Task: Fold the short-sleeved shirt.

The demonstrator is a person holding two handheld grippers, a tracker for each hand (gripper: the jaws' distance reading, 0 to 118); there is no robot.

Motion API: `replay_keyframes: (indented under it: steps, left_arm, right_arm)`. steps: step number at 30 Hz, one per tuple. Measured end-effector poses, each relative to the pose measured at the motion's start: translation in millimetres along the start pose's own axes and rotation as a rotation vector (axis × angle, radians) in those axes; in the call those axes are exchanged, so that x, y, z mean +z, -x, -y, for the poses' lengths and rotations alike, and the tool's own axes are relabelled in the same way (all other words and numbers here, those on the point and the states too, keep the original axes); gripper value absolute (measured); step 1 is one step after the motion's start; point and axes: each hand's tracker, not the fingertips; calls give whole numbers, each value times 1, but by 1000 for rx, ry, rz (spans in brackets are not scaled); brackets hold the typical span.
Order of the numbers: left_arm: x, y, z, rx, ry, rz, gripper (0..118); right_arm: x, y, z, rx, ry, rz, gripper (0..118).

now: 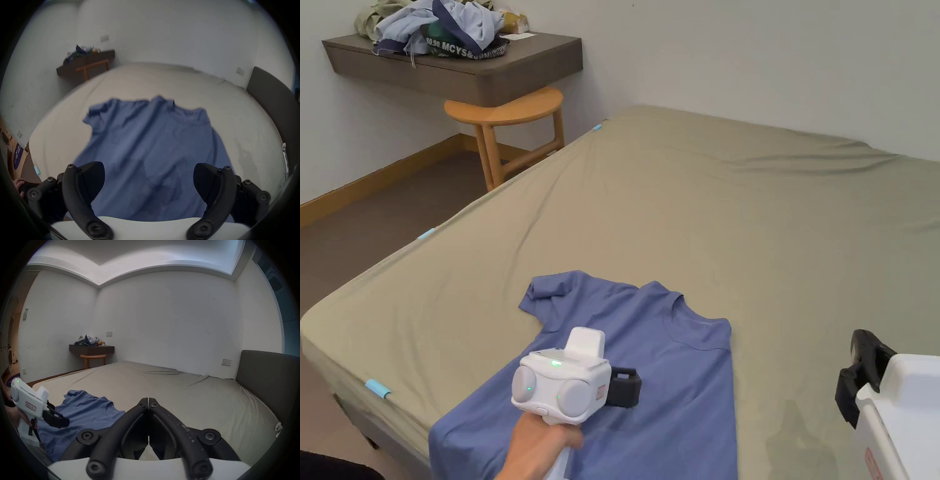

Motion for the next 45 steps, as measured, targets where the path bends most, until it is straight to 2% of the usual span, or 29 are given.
replay_keyframes:
  steps: [2,3,6,7,8,10,11,12,14,16,22,25,32,36,45]
  left_arm:
    - [-11,-8,8,7,55,1,110]
    - [-20,-11,13,8,83,-6,105]
    - [-43,-14,28,-11,183,-9,68]
    - [-36,-13,29,20,108,26,65]
    - [-30,-13,28,29,81,-9,52]
    - [-20,-17,27,34,104,67,12]
    - [-19,-20,27,26,98,49,3]
    - [-17,-19,27,-21,87,2,3]
    - [-12,-18,25,2,88,32,2]
    - [8,-13,21,78,0,62,1]
    - [85,-6,-11,103,-172,171,1]
    - [115,-14,-37,50,-252,225,1]
    - [200,-79,-111,-156,-472,332,1]
    - [228,-124,-140,-261,-572,368,1]
    - [242,-240,-162,-395,-604,561,1]
  right_arm:
    - [-1,-5,5,-1,13,9,1]
    - [-2,-7,7,0,22,16,1]
    - [-2,-13,13,4,40,27,1]
    - [-2,-14,14,5,47,31,1]
    - [-1,-16,16,6,52,33,1]
    - [2,-19,18,3,57,39,1]
    - [3,-20,18,2,59,41,1]
    - [4,-22,18,0,62,42,1]
    - [8,-25,18,-2,61,46,1]
    - [13,-30,17,-4,56,52,1]
    - [29,-44,9,-24,21,66,1]
    - [39,-51,4,-38,-1,79,1]
    - [66,-82,-6,-58,-51,130,1]
    - [82,-105,-8,-60,-77,177,1]
    - [119,-164,-3,-64,-82,322,1]
